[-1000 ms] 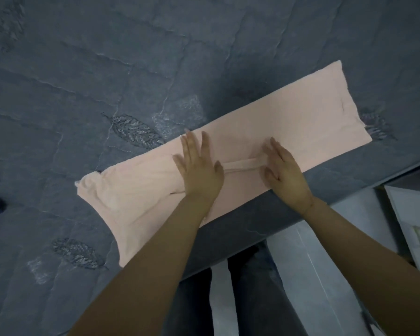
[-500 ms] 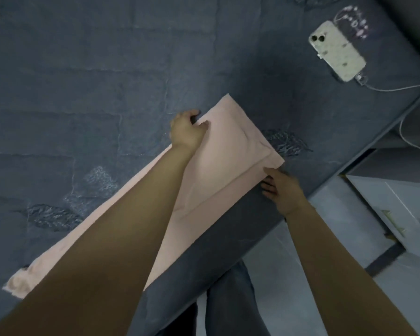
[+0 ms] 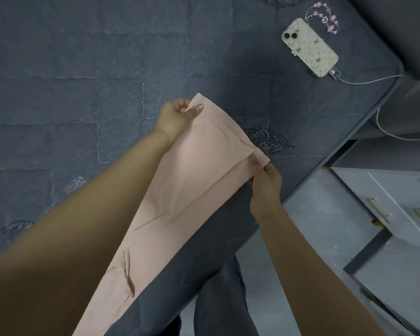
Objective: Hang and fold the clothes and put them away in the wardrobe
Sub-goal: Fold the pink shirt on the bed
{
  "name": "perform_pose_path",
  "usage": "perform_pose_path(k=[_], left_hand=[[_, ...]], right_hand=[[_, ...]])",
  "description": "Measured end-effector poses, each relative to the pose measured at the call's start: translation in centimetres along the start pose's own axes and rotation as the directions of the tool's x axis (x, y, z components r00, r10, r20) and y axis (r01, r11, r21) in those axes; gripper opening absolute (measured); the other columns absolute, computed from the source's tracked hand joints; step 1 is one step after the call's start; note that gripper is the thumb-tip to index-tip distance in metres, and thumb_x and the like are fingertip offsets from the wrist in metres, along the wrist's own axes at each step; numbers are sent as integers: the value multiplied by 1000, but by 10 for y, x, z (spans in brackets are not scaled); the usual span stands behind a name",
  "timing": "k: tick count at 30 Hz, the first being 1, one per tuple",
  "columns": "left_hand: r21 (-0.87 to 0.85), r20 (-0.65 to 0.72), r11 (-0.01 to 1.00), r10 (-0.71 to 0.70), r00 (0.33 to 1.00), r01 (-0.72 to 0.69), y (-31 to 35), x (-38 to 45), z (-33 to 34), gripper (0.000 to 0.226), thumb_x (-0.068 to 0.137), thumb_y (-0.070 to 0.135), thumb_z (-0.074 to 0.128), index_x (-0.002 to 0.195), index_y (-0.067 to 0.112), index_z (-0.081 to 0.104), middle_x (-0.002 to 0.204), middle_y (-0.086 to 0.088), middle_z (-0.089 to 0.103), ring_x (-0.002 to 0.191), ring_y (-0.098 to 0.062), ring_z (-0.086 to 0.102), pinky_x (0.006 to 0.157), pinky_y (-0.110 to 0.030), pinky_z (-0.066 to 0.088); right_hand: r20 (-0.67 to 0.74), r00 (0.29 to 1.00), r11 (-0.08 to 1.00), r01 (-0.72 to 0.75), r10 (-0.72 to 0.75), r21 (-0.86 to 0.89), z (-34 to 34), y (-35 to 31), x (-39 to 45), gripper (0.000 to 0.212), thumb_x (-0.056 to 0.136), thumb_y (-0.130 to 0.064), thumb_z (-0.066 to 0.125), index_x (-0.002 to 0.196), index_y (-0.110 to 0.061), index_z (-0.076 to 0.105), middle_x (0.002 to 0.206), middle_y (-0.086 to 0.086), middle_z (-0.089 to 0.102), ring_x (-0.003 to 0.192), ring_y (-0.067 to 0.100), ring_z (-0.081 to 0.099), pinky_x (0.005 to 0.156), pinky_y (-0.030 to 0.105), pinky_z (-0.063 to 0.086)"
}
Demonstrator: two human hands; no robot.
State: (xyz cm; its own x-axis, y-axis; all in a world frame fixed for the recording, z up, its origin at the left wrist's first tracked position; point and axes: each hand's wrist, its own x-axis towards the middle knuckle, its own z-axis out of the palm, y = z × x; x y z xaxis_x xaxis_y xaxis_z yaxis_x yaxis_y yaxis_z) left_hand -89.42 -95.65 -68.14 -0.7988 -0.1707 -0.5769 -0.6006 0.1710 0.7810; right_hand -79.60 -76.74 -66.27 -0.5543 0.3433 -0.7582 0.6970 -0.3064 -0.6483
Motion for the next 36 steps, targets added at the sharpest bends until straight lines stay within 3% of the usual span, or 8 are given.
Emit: perform_pose_path(k=[5, 11, 13, 20, 25, 28, 33, 36], left_hand=[[-121, 186, 986, 138, 973, -117, 0, -65, -71, 15, 93, 17, 65, 100, 5, 66, 83, -2, 72, 77, -15, 64, 73, -26, 51], [37, 269, 982, 166, 949, -183, -43, -174, -188, 10, 87, 1, 66, 94, -5, 63, 81, 6, 72, 82, -3, 63, 82, -16, 49], [80, 279, 977, 167, 946, -196, -72, -212, -226, 12, 85, -5, 65, 97, -1, 65, 78, 13, 73, 78, 4, 64, 79, -12, 50], [309, 234, 932, 118, 965, -189, -223, -306, -352, 35, 75, -17, 70, 94, 13, 70, 108, -11, 65, 98, 0, 60, 92, -10, 43], [473, 60, 866, 152, 987, -162, -335, -331, -381, 47, 73, -25, 62, 86, 20, 73, 107, -7, 64, 99, -13, 59, 88, -20, 43], [584, -35, 795, 227, 973, -165, -363, -333, -378, 34, 75, -20, 61, 76, 11, 74, 109, -8, 67, 101, -31, 58, 86, -29, 43], [611, -126, 778, 280, 952, -148, -363, -331, -370, 18, 70, 6, 58, 80, 10, 72, 102, -6, 69, 96, -32, 58, 90, -37, 43], [615, -146, 785, 211, 967, -78, -356, -326, -362, 20, 78, 29, 59, 93, 17, 64, 90, 1, 66, 89, -25, 58, 86, -36, 38]], right_hand=[[111, 940, 936, 334, -322, -114, -10, 6, -69, 14, 96, -16, 61, 84, -21, 66, 70, -19, 64, 68, -2, 56, 66, 13, 48], [402, 778, 731, 610, -482, -305, -10, 75, -199, 16, 93, -7, 63, 85, -21, 64, 74, -16, 61, 70, -6, 54, 70, 7, 43], [504, 734, 657, 659, -455, -367, -8, 118, -239, 19, 91, -3, 64, 88, -21, 65, 81, -9, 63, 76, -3, 56, 74, 7, 42], [748, 606, 405, 776, -268, -484, 15, 292, -326, 5, 91, -12, 65, 87, -15, 66, 81, -12, 57, 75, -1, 50, 73, 8, 39], [842, 529, 184, 843, -105, -506, 35, 384, -332, 17, 93, -16, 59, 102, -6, 70, 100, 5, 65, 90, 20, 60, 78, 34, 51], [856, 517, 123, 851, -18, -511, 42, 408, -327, 25, 91, -13, 60, 114, -4, 67, 116, 7, 61, 105, 22, 56, 87, 37, 51], [885, 461, 174, 868, 68, -466, 35, 416, -321, 49, 85, 8, 53, 132, -4, 57, 134, 7, 53, 121, 19, 52, 107, 26, 41], [891, 453, 66, 891, -31, -450, 28, 416, -316, 51, 78, 6, 64, 128, -5, 60, 126, 11, 58, 111, 25, 58, 92, 33, 53]])
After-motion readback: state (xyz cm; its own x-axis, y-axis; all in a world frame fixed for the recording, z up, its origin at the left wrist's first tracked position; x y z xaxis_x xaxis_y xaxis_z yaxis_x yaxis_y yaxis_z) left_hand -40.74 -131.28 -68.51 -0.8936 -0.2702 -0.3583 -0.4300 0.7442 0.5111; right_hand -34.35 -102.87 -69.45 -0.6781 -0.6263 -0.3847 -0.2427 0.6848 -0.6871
